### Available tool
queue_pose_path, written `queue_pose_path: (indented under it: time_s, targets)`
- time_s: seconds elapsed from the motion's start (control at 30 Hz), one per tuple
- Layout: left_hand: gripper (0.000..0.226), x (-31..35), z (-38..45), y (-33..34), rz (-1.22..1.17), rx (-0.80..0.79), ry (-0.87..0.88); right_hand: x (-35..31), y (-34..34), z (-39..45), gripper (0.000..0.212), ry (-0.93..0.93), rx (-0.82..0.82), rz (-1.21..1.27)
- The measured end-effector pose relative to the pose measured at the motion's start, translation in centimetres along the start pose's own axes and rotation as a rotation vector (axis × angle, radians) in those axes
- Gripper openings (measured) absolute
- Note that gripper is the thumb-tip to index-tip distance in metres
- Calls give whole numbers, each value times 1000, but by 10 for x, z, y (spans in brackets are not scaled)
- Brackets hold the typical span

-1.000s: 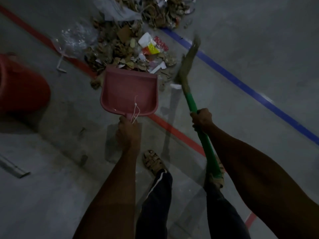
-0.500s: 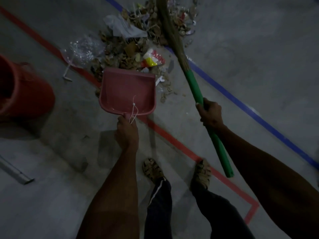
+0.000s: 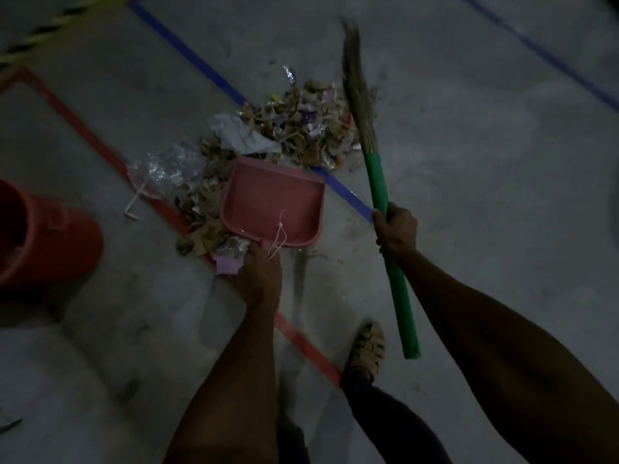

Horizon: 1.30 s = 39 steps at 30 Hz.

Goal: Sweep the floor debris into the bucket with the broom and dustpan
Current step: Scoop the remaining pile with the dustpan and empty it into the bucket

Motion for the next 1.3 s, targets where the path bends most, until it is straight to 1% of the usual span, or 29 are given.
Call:
queue_pose_path:
  time_s: [0.07, 0.17, 0.27, 0.33, 0.4, 0.5, 0.57, 0.67, 0.8, 0.93, 1.03, 1.1, 1.13, 1.23, 1.3]
  targets:
    - [44, 16, 14, 16, 14, -38, -45, 4, -15, 35, 29, -12, 9, -75]
    - [39, 40, 37, 39, 0, -122, -130, 13, -28, 92, 30, 22, 18, -125]
    - [44, 48, 63, 66, -38, -120, -115, 23, -21, 147, 30, 90, 32, -165]
    - [46, 50, 85, 88, -19, -115, -94, 24, -7, 181, 29, 141, 16, -170]
    - [48, 51, 107, 105, -2, -119, -102, 20, 14, 212, 29, 184, -26, -176]
    - [49, 52, 138, 121, -20, -96, -120, 18, 50, 249, 25, 203, -166, -217]
    - [45, 50, 152, 125, -18, -80, -128, 18, 71, 261, 27, 145, -281, -305]
    - [42, 49, 166, 126, 40, -85, -147, 10, 87, 260, 30, 11, -382, -404]
    - [41, 54, 168, 115, 52, -74, -264, 4, 88, 245, 27, -132, -498, -519]
    - [41, 57, 150, 105, 61, -54, -361, 6, 83, 227, 30, -280, -615, -611]
    - [40, 55, 124, 100, 75, -33, -407, 12, 72, 215, 28, -362, -628, -621]
    - [40, 56, 104, 95, 73, -17, -440, 24, 60, 208, 27, -379, -609, -590]
    - [39, 56, 93, 94, 63, 2, -444, 31, 51, 205, 30, -392, -589, -572]
    - [42, 65, 62, 92, 65, 39, -492, 51, 16, 199, 52, -480, -536, -584]
    - [44, 78, 39, 92, 48, 70, -505, 67, -14, 197, 50, -510, -501, -570]
Point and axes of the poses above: each hand's wrist, its own z-axis towards the middle knuckle, its own y-axis out of the palm, x = y × z, the point moved 3 cm from there along z, towards the middle knuckle, and after that the axes turned 12 degrees about -z, right-handed, at the moved point
